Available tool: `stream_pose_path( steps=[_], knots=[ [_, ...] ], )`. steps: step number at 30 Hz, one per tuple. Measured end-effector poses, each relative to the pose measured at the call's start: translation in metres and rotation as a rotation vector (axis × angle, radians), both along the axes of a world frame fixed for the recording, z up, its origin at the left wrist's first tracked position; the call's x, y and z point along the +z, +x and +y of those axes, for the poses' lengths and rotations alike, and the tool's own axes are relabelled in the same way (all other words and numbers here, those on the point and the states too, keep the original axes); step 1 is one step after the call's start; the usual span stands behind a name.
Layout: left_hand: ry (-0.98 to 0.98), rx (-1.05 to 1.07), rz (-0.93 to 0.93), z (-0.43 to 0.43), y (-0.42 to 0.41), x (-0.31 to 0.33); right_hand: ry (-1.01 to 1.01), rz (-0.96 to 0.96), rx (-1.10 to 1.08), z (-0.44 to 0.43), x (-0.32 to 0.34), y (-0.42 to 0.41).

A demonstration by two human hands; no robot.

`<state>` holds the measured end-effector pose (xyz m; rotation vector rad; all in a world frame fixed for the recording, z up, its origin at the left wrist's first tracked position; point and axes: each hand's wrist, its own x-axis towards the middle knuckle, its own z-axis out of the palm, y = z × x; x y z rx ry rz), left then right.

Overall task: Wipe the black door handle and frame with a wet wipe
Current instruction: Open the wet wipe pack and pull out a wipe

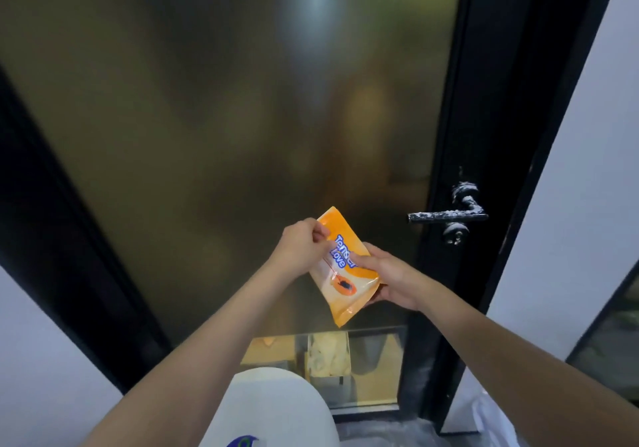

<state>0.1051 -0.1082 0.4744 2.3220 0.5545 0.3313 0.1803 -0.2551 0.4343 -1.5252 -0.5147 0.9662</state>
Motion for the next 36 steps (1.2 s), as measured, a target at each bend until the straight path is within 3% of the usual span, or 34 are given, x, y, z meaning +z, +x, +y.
stream_pose_path(
  steps=[3,8,12,17,22,24,30,36],
  knots=[
    [0.026,-0.023,-0.006,-0.004,0.000,0.006,0.000,0.022,-0.007,-0.009,0.006,-0.003],
    [0.134,-0.202,-0.079,-0.029,-0.006,0.003,0.056,0.234,-0.051,-0.008,0.011,-0.004],
    [0.266,-0.264,-0.149,-0.045,-0.010,-0.001,-0.044,0.175,-0.255,-0.003,0.017,-0.005],
    [0.032,-0.417,-0.285,-0.061,-0.030,0.006,-0.105,0.123,-0.447,-0.010,0.013,0.009],
    [-0.212,-0.595,-0.049,-0.053,-0.040,0.003,-0.061,0.074,-0.432,-0.012,0.021,0.006],
    [-0.150,-0.501,-0.031,-0.049,-0.036,0.000,-0.011,0.036,-0.405,-0.005,0.021,-0.002],
    [0.146,0.048,-0.182,-0.053,-0.024,-0.007,0.105,0.000,-0.451,0.008,0.027,-0.013],
    [0.334,0.125,-0.035,-0.051,-0.021,-0.001,0.136,-0.022,-0.492,0.016,0.023,-0.017]
  ],
)
